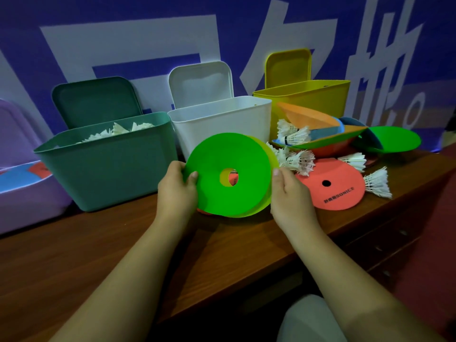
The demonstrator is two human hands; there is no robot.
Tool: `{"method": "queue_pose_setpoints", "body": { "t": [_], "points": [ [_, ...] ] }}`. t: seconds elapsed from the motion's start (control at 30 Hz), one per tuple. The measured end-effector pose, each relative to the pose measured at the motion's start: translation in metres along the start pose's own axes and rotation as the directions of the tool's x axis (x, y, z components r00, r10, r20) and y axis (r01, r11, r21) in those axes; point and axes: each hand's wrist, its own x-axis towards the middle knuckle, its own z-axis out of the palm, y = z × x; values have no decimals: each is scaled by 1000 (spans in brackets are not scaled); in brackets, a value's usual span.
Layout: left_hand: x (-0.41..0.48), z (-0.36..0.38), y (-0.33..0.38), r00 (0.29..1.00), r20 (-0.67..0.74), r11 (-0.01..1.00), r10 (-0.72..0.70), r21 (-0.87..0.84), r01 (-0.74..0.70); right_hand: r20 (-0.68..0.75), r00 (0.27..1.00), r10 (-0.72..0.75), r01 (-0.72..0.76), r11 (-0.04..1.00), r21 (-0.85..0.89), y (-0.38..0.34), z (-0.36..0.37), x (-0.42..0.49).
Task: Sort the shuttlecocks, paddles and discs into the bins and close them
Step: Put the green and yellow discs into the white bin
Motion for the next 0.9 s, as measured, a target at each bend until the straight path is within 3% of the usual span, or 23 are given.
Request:
{"method": "queue_pose_setpoints", "body": {
  "t": [0.2,0.53,0.73,0.9],
  "points": [
    [2,-8,-3,994,-93,997,-61,-43,58,-37,998,-56,54,997,-51,-1,-2,-2],
    [1,-24,3,971,-217,987,-103,-140,74,-112,993,42,-41,999,15,-3,-7,-2],
    [0,-22,4,967,-139,931,-214,-328,159,-71,995,75,-73,997,29,-8,-7,-1],
    [13,-25,30,942,69,747,-328,-592,303,76,989,129,-135,987,87,-15,-7,1]
  ]
}}
